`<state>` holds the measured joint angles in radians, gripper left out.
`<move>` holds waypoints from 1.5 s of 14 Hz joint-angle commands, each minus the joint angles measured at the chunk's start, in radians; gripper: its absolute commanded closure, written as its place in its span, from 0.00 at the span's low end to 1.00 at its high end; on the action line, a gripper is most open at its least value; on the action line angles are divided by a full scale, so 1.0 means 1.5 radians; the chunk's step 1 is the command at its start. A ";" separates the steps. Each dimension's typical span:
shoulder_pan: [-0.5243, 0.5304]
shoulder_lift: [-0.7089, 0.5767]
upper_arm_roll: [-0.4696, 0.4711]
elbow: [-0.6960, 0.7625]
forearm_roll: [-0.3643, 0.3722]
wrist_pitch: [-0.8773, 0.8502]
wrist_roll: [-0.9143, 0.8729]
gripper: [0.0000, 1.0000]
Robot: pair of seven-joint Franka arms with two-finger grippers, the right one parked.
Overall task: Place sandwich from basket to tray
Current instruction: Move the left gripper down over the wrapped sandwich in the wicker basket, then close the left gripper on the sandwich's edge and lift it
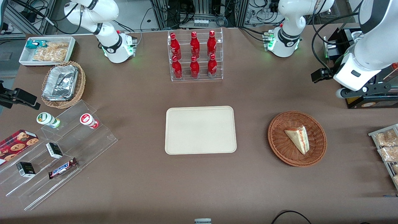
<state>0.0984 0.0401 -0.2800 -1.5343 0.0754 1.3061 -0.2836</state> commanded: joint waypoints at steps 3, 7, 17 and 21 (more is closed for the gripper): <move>0.006 -0.004 0.002 0.002 -0.005 0.009 0.006 0.00; 0.004 0.077 0.002 0.009 0.007 0.037 -0.003 0.00; 0.023 0.272 0.006 -0.100 0.008 0.343 -0.171 0.00; 0.035 0.278 0.007 -0.185 0.008 0.463 -0.218 0.00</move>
<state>0.1279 0.4804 -0.2612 -1.7597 0.0802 1.9573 -0.5712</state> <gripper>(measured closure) 0.000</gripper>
